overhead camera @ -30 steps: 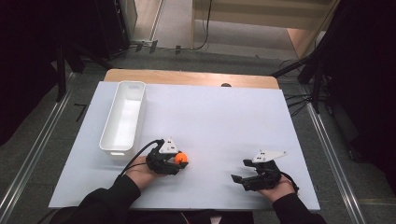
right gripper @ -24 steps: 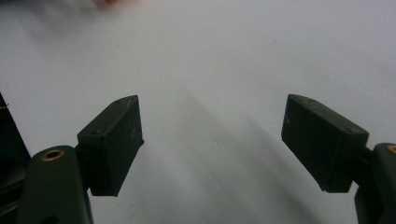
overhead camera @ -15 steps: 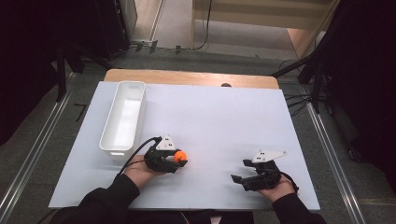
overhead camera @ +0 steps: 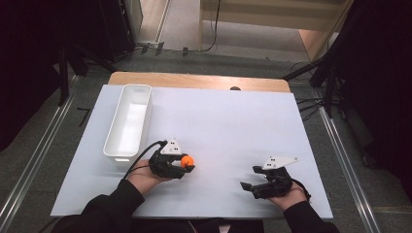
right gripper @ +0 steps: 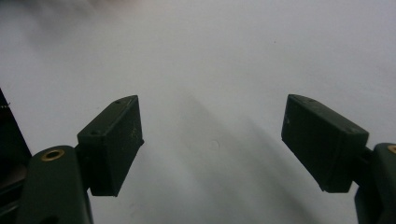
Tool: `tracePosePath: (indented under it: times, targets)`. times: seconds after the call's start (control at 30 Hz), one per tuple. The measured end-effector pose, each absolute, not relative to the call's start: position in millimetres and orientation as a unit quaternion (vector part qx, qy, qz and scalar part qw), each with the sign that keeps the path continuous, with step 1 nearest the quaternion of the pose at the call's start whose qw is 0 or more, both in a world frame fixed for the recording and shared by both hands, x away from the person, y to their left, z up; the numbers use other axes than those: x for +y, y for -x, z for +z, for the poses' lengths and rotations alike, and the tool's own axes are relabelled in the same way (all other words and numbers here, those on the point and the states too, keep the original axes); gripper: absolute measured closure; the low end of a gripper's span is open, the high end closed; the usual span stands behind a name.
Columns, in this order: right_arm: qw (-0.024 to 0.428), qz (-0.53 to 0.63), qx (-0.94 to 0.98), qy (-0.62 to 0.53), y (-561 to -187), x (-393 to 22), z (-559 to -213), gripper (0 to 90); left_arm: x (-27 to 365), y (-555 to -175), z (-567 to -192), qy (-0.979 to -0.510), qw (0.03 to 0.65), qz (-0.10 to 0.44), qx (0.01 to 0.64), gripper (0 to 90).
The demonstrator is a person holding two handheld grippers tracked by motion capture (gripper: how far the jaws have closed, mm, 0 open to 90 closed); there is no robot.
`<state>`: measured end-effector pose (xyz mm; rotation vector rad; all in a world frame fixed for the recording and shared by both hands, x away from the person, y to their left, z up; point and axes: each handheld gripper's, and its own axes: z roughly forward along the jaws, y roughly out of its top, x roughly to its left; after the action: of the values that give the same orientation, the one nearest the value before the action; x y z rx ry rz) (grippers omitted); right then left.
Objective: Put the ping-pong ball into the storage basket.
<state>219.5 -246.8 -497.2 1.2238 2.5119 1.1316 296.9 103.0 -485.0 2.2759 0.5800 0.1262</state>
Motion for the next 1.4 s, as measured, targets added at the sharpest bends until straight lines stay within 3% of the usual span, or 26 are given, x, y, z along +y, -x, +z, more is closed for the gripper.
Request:
tracePosePath:
  times: [1.4]
  targets:
    - [0.062,0.372,0.832,-0.407,-220.2,-246.9,-498.1,19.0,104.7,-309.4,-449.2,-0.87,0.401,0.03,0.287,50.4]
